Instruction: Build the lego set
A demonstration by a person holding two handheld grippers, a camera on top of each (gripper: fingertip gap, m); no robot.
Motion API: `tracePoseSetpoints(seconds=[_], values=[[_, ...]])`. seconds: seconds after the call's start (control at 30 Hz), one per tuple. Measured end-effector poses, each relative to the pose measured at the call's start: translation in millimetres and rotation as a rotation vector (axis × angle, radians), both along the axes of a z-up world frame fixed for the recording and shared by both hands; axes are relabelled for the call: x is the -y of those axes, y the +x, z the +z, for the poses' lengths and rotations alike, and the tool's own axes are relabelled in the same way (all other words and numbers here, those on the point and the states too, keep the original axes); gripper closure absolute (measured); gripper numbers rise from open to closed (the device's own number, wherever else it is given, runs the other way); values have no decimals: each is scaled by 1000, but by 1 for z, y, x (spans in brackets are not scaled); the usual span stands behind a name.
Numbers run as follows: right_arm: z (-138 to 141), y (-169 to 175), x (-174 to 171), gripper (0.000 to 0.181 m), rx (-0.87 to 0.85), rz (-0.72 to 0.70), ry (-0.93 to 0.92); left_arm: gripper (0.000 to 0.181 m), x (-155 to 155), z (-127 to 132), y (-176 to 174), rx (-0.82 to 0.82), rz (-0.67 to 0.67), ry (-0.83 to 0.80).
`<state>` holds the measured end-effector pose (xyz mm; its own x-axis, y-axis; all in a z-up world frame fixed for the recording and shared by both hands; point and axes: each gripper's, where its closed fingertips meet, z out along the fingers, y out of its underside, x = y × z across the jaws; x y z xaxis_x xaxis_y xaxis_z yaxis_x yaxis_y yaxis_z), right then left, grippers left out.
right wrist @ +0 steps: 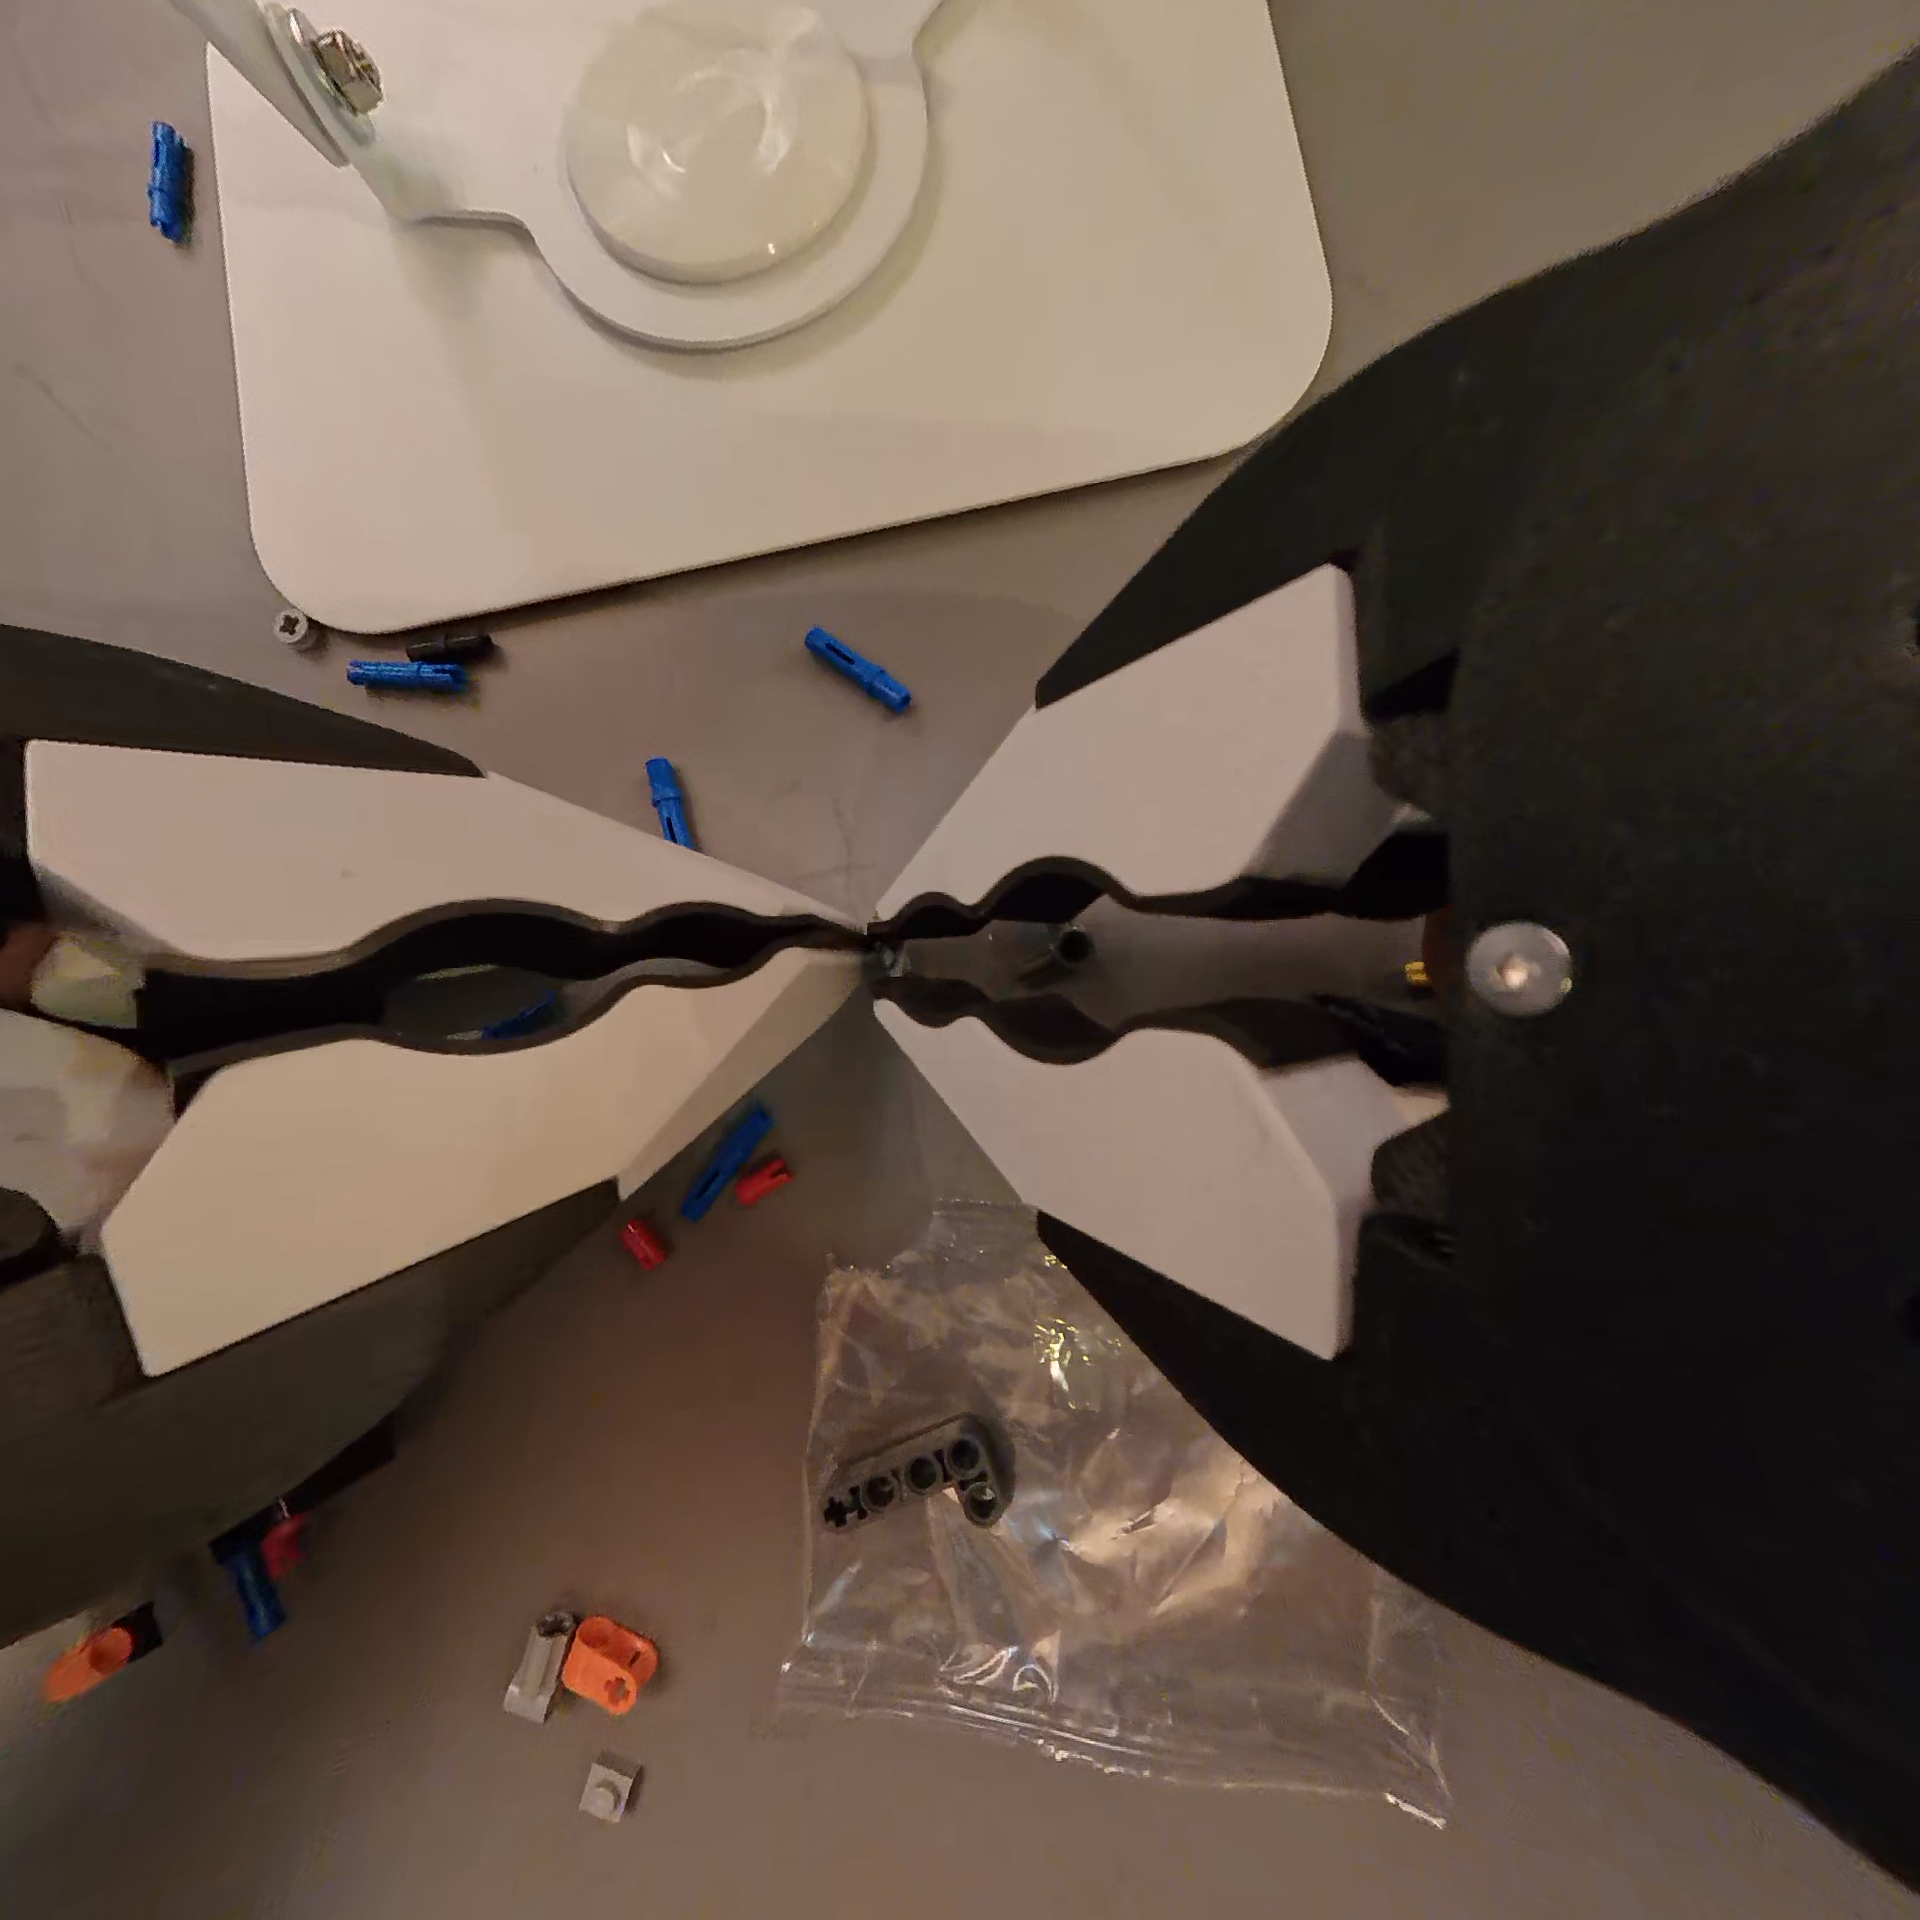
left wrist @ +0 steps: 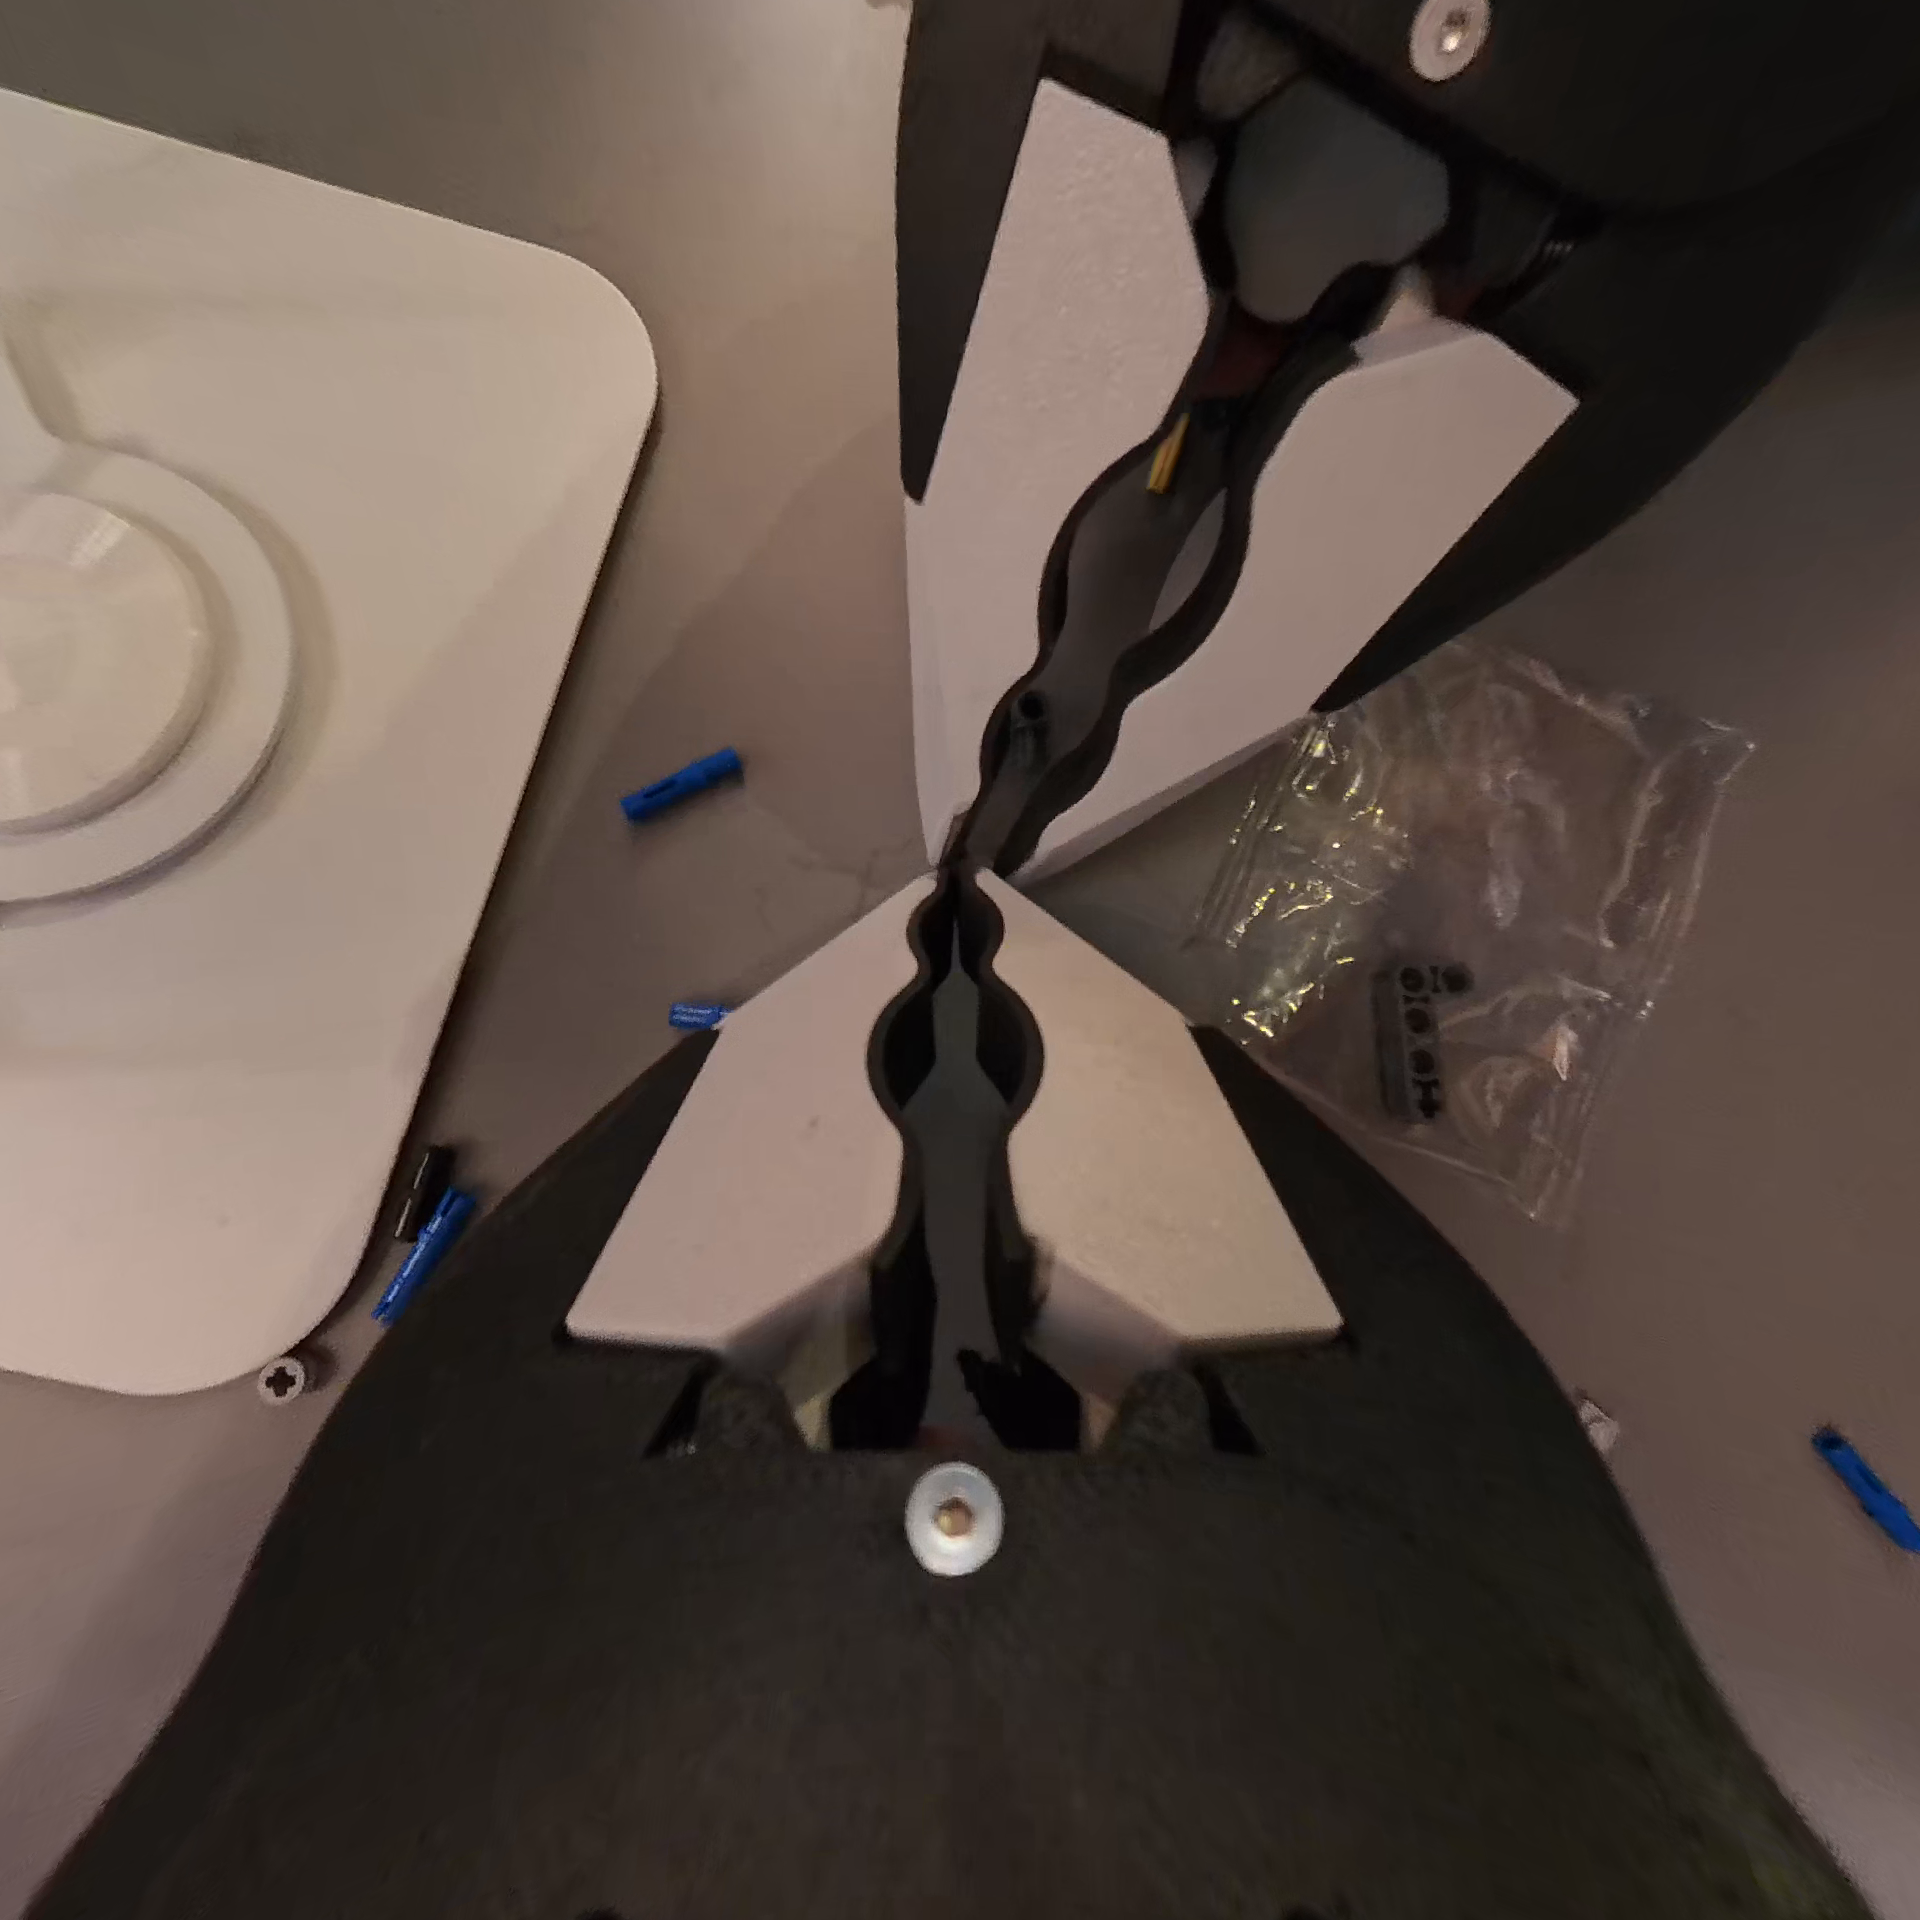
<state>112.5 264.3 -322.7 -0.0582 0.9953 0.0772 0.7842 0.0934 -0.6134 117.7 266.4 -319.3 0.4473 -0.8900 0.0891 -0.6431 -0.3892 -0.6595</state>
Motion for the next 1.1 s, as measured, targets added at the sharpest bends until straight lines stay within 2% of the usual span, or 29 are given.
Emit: tracePoseSetpoints(seconds=[0.43,0.5,0.6,0.7,0.83,0.9,1.0,1.1], values=[[-2,0,-1,175,43,-8,17,181,4,-2,0,-32,-2,-41],[-2,0,-1,175,32,-5,-1,181,3,-2,0,5,4,-82],[0,0,-1,176,-4,-15,-57,181,2,0,1,3,10,-52],[8,0,-5,176,-70,-64,-111,177,-5,21,-6,139,102,-57],[43,-3,-10,176,-300,-144,-329,159,-7,55,-12,224,148,108],[68,-5,-10,176,-432,-173,-461,153,-7,62,-12,156,147,249],[96,-5,-6,176,-566,-188,-613,154,-8,84,-5,74,140,490],[114,-3,-3,176,-659,-206,-736,161,-9,101,1,8,146,638]])
